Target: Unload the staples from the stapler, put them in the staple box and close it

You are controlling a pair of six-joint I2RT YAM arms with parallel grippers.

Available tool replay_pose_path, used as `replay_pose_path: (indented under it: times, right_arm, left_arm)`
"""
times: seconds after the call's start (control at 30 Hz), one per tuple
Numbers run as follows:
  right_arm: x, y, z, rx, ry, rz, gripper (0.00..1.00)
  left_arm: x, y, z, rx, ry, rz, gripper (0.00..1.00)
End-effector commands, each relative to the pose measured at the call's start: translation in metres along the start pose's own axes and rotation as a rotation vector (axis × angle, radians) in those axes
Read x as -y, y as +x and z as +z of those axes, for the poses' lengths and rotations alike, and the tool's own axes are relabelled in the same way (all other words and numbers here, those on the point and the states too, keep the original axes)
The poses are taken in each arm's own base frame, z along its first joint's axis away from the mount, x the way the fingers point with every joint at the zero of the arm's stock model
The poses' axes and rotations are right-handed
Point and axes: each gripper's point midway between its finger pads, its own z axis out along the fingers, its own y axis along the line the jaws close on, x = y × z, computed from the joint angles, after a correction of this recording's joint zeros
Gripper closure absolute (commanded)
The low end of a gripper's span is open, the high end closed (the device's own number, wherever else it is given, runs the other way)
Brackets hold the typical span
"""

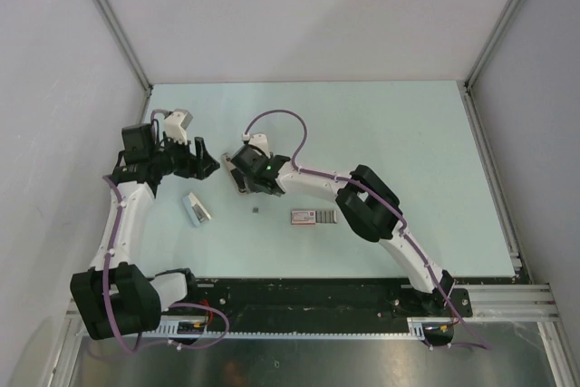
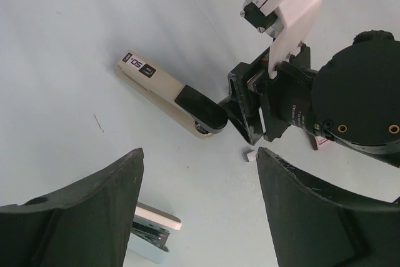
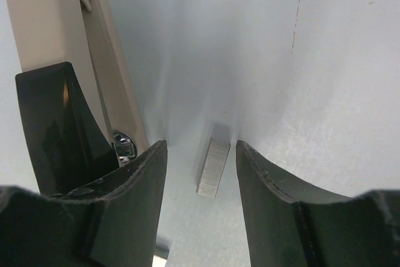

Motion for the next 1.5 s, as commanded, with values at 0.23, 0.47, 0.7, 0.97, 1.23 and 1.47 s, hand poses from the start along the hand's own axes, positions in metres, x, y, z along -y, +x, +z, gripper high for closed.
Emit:
replay_pose_path:
  times: [0.23, 0.47, 0.7, 0.97, 1.23, 1.47]
  right_arm:
    - [0.011, 0.006, -0.003, -0.028, 0.045, 0.031, 0.62]
    - [0.017, 0.011, -0.008, -0.044, 0.060, 0.046, 0.63]
    - [0.022, 0.019, -0.014, -0.058, 0.080, 0.048, 0.65]
    - [0.020, 0.022, -0.019, -0.059, 0.075, 0.045, 0.71]
    - [0.017, 0.016, -0.020, -0.047, 0.061, 0.038, 0.81]
    - [0.016, -0.013, -0.037, 0.022, 0.058, 0.020, 0.85]
  left_arm:
    - [-0.001, -0.007, -0.009, 0.033, -0.024, 0.041, 0.22]
    - [-0.002, -0.007, -0.009, 0.032, -0.027, 0.044, 0.22]
    - [-0.004, -0.006, -0.008, 0.029, -0.033, 0.040, 0.22]
    - [-0.004, -0.007, -0.009, 0.031, -0.040, 0.049, 0.23]
    - [-0.005, -0.006, -0.010, 0.030, -0.044, 0.052, 0.23]
    - [-0.005, -0.004, -0.009, 0.024, -0.042, 0.048, 0.23]
